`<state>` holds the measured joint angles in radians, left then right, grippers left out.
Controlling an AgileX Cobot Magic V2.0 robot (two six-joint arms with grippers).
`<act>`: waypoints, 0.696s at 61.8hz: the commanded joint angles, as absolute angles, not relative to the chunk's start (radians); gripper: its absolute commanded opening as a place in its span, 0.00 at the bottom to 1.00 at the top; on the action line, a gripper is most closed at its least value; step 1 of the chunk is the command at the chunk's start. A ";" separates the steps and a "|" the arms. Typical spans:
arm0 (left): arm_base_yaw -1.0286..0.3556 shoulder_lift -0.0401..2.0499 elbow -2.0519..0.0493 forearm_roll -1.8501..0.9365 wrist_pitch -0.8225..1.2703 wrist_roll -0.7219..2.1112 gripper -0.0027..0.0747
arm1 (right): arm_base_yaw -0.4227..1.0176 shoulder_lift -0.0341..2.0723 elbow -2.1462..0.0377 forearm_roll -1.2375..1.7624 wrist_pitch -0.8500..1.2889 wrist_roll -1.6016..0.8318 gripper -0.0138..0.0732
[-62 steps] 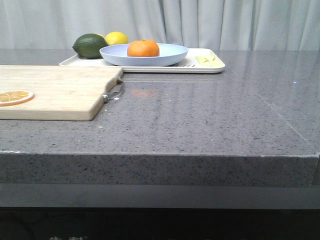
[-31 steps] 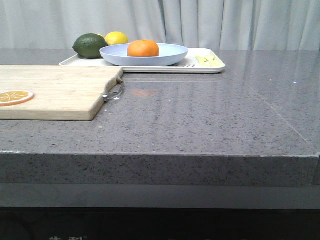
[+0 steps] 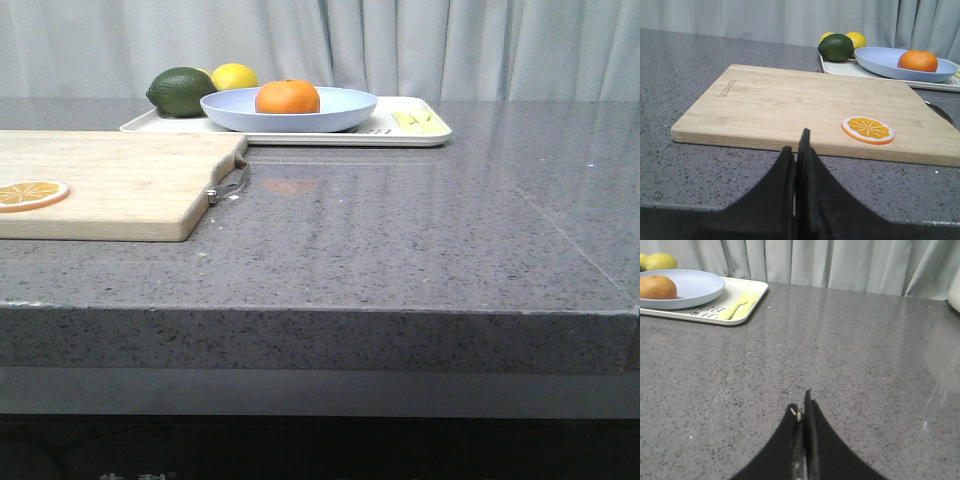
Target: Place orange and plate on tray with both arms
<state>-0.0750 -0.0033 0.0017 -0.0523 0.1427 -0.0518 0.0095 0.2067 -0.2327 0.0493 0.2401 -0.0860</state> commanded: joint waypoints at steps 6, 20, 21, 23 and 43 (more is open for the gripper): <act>-0.073 -0.024 0.006 -0.062 0.060 -0.052 0.01 | 0.022 0.133 -0.101 0.026 0.058 -0.105 0.09; -0.073 -0.024 0.006 -0.062 0.060 -0.052 0.01 | 0.022 -0.009 0.024 0.029 0.085 -0.104 0.09; -0.073 -0.024 0.006 -0.062 0.060 -0.052 0.01 | 0.022 -0.020 0.023 0.029 0.103 -0.104 0.09; -0.073 -0.024 0.006 -0.062 0.060 -0.052 0.01 | 0.022 -0.034 0.023 0.029 0.116 -0.104 0.09; -0.073 -0.024 0.006 -0.062 0.060 -0.052 0.01 | 0.021 -0.032 0.023 0.030 0.150 -0.104 0.09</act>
